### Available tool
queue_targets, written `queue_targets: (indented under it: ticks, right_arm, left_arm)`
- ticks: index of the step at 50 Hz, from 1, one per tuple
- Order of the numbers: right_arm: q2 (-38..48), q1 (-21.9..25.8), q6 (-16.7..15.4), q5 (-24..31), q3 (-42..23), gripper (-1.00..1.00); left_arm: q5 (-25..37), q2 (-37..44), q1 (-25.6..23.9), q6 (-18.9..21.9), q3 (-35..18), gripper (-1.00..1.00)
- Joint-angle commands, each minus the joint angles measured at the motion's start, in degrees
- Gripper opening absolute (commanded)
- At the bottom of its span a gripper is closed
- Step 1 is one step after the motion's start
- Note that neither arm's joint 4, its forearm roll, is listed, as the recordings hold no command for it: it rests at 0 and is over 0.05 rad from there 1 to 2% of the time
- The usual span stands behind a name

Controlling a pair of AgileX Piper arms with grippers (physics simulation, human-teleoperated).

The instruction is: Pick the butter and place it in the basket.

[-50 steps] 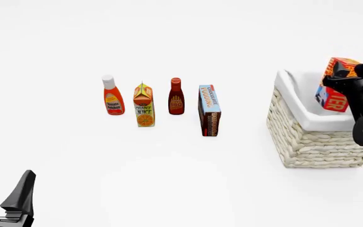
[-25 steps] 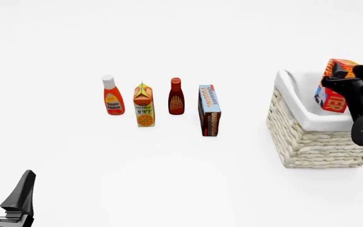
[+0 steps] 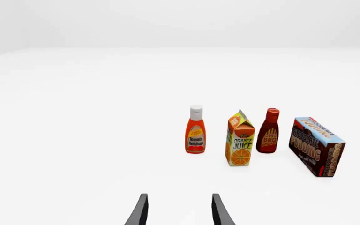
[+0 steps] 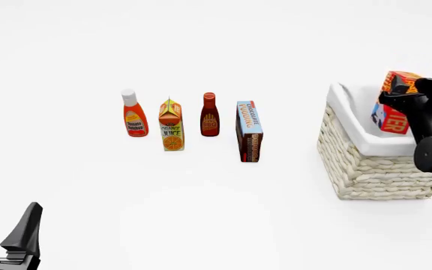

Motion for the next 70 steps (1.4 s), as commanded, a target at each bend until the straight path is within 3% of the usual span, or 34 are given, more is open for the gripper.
queue_targets:
  ticks: [1,60,61,70]
  right_arm:
    - [-0.3,-0.1,0.8,-0.5,-0.8,-1.00]
    - [2.5,-0.2,-0.3,-1.3,-1.4,-1.00]
    - [2.7,-0.2,-0.4,-1.0,-1.6,1.00]
    - [1.1,-0.3,-0.5,-0.7,-1.2,1.00]
  left_arm:
    - [0.0,0.0,0.0,0.0,0.0,1.00]
    - [0.0,0.0,0.0,0.0,0.0,1.00]
    - [0.0,0.0,0.0,0.0,0.0,1.00]
    - [0.0,0.0,0.0,0.0,0.0,1.00]
